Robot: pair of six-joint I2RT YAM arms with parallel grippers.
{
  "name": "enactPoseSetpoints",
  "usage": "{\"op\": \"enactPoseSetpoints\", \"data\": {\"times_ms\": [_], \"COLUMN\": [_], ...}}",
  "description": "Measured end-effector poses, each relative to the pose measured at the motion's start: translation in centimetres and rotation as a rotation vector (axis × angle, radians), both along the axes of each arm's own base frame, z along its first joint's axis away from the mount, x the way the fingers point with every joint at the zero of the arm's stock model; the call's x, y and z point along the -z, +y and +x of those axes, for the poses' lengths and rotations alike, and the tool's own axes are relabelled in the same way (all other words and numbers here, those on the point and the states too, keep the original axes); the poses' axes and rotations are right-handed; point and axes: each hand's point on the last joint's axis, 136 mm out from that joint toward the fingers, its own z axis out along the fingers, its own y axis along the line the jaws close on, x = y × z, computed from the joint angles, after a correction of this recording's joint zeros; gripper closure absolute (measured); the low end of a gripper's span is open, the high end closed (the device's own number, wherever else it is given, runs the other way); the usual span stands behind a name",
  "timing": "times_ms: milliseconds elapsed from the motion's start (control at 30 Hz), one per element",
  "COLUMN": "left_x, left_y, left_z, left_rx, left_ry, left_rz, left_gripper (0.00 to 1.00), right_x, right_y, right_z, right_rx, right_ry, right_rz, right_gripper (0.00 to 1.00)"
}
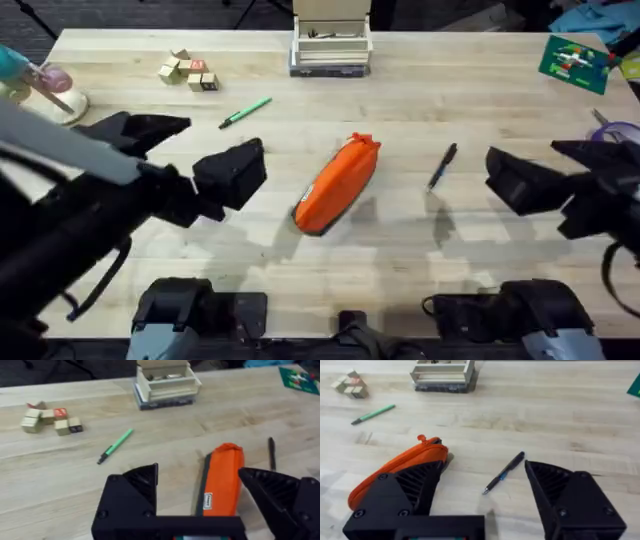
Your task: Unzip the bag, pick up the pens from the table one at a time and place them inside, then zip the bag closed.
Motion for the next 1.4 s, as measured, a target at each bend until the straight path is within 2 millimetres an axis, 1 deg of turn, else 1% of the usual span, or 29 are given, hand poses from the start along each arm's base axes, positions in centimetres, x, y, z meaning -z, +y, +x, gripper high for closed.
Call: {"op": "enactPoseSetpoints", "data": {"times_ms": [200,333,533,767,867,1400], "left_x": [1.7,2.8,4.4,6.0,6.3,6.1], "left_y": [-1.1,-1.8,-2.8,-3.5,-3.6,-3.8], "left_z": [0.3,0.0,-1.8,-4.0,-4.5,-4.6], "left_rx": [0.08,0.14,0.264,0.377,0.401,0.437], "left_ry": [0.1,0.152,0.196,0.247,0.252,0.228], "left_rz": [0.002,0.014,0.073,0.128,0.147,0.163], "left_gripper": [0.007,0.007,0.008,0.007,0.007,0.007], "right_x": [-0.9,-1.1,-0.7,-1.6,-1.8,-1.9], "right_y": [0.0,0.0,0.1,0.1,0.1,0.1], "right_z": [0.9,1.9,2.4,3.0,3.1,3.1], "right_rx": [0.0,0.0,-0.003,-0.003,-0.003,-0.002], "right_ry": [0.1,0.138,0.166,0.117,0.109,0.107], "right_rz": [0.0,0.0,0.001,0.001,0.001,0.001], "right_gripper": [0.004,0.004,0.004,0.004,0.004,0.003]}}
